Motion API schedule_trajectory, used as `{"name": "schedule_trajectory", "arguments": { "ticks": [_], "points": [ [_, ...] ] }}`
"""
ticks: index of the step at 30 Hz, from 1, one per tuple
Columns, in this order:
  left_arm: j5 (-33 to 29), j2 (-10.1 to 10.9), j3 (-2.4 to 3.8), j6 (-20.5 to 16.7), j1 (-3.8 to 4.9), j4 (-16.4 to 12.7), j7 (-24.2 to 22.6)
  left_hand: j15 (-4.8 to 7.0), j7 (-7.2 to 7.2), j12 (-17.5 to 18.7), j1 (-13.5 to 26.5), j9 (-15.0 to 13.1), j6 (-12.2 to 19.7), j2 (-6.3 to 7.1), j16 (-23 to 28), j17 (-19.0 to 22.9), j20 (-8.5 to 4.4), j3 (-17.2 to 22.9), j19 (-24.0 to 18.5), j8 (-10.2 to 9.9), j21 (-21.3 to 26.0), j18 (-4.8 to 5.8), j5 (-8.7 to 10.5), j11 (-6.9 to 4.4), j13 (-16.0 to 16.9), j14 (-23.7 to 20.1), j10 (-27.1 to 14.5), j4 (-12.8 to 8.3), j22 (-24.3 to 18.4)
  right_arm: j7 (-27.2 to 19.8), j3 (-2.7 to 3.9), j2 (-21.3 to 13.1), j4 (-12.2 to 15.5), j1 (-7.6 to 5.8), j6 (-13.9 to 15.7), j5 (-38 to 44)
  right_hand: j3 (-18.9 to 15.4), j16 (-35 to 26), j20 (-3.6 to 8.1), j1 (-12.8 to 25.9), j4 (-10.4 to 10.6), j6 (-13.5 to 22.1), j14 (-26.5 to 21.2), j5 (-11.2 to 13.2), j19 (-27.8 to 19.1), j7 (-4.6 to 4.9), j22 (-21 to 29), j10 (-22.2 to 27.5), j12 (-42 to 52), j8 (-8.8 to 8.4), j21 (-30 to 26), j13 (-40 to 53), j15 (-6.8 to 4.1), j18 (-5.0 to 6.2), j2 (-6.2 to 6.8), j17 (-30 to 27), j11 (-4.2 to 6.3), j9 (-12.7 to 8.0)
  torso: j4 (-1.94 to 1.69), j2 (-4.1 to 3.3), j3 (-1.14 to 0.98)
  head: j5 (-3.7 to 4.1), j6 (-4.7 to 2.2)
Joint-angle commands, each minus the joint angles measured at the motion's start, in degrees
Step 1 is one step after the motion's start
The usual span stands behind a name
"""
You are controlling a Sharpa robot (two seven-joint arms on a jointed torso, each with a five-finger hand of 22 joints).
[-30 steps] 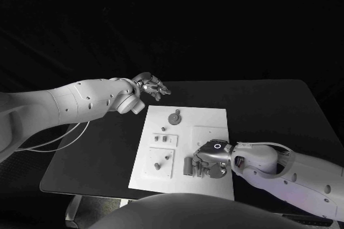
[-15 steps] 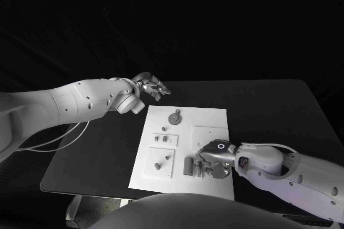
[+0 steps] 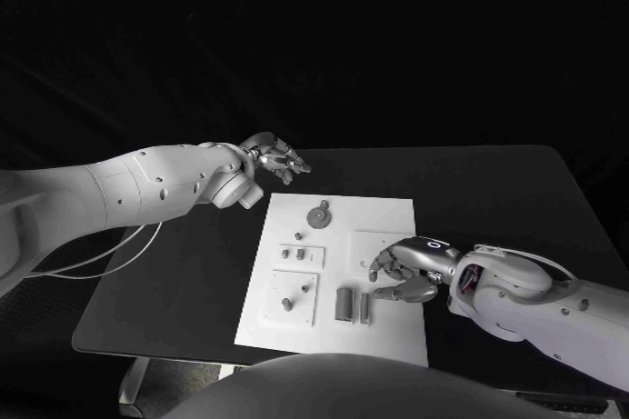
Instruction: Assemble the parts on the task board
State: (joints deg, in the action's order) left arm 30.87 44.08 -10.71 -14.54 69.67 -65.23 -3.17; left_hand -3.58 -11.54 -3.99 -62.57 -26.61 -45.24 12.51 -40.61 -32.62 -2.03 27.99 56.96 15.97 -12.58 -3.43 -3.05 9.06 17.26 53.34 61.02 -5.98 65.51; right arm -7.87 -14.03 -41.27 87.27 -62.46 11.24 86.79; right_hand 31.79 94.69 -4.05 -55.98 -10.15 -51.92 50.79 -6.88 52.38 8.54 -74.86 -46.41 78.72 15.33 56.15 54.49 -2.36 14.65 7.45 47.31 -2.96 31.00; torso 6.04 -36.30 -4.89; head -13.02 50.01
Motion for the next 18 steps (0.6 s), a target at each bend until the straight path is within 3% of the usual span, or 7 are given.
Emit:
{"name": "schedule_trajectory", "arguments": {
  "ticks": [1, 4, 7, 12, 18],
  "points": [
    [0.0, 0.0, 0.03, 0.5, 0.03, -0.1, -0.2, -0.15, -0.23, -0.1, -0.4, 0.1, 0.4, -0.39, 0.3, -0.1, 0.10, -0.4, 0.4, 0.4, 0.3, -0.87, 0.04, 0.05, 0.0, 0.3, -0.5, 0.1, 0.1, 9.0, -0.05, 0.0, 0.1, -0.49, -5.2, -12.9, -0.5, 1.3, 0.61, 2.3, 1.8, -0.6, 1.0, -0.2, 0.9, 0.11, 0.2, -1.1, 0.1, 0.65, 0.1, -0.3, -0.35, 0.35, -0.53, -0.3, 0.32, 0.2, -0.04, -0.03, -0.04, -0.09, -0.01],
    [0.0, 0.0, 0.03, 0.6, 0.03, -0.2, -0.1, -0.15, -0.23, -0.1, -0.4, 0.1, 0.4, -0.39, 0.3, -0.1, 0.10, -0.4, 0.4, 0.4, 0.3, -0.87, 0.04, 0.05, 0.0, 0.3, -0.5, 0.1, 0.1, 13.0, -0.05, 0.0, 0.3, -0.63, -8.5, -14.3, -0.7, 1.3, 1.20, 4.8, 4.1, -1.3, 2.4, -0.2, 2.0, -0.28, 0.4, -2.7, 0.3, 1.06, 0.3, -0.7, -0.79, 0.35, -1.47, -0.6, 0.77, 0.4, 0.00, -0.01, -0.04, -0.03, -0.01],
    [0.0, 0.0, 0.03, 0.6, 0.04, -0.2, 0.0, -0.16, -0.23, -0.1, -0.3, 0.1, 0.4, -0.42, 0.3, -0.1, 0.11, -0.4, 0.4, 0.4, 0.3, -0.86, 0.04, 0.05, 0.0, 0.3, -0.5, 0.2, 0.1, 16.3, -0.05, 0.3, 0.1, -0.75, -9.8, -17.4, -0.5, 1.2, 2.42, 6.3, 5.7, -2.4, 4.9, -0.2, 3.6, -0.98, 0.6, -5.1, 0.2, 1.67, 0.7, -1.2, -1.51, 0.35, -2.20, -1.0, 1.57, 0.8, 0.01, -0.02, 0.00, -0.09, -0.01],
    [0.0, 0.0, 0.03, 0.6, 0.04, -0.2, 0.1, -0.16, -0.23, -0.1, -0.1, 0.1, 0.4, -0.60, 0.4, -0.2, 0.11, -0.4, 0.4, 0.4, 0.4, -0.86, 0.03, 0.05, 0.0, 0.4, -0.5, 0.5, 0.1, 22.8, -0.05, 0.9, 0.2, -0.84, -10.9, -26.7, -0.5, 1.0, 4.22, 7.5, 5.9, -4.1, 9.5, -0.2, 6.5, -2.02, 0.7, -9.3, 0.2, 2.61, 1.4, -1.8, -2.62, 0.35, -2.73, -1.0, 2.71, 1.9, -0.02, -0.03, -0.03, -0.09, -0.01],
    [0.0, -0.1, 0.03, 0.7, 0.04, -0.3, 0.1, -0.16, -0.23, -0.1, -0.1, 0.1, 0.4, -0.62, 0.4, -0.2, 0.11, -0.4, 0.4, 0.4, 0.4, -0.86, 0.04, 0.05, 0.0, 0.4, -0.5, 0.5, 0.1, 28.4, -0.05, 2.5, 0.5, -0.92, -10.9, -29.8, -0.9, 0.5, 4.73, 9.3, 6.3, -4.2, 11.9, -0.2, 7.3, -2.21, 0.9, -10.5, 0.0, 2.53, 1.2, -1.8, -2.94, 0.35, -2.16, 0.5, 2.86, 2.2, 0.00, -0.04, -0.03, 0.05, -0.01]
  ]
}}
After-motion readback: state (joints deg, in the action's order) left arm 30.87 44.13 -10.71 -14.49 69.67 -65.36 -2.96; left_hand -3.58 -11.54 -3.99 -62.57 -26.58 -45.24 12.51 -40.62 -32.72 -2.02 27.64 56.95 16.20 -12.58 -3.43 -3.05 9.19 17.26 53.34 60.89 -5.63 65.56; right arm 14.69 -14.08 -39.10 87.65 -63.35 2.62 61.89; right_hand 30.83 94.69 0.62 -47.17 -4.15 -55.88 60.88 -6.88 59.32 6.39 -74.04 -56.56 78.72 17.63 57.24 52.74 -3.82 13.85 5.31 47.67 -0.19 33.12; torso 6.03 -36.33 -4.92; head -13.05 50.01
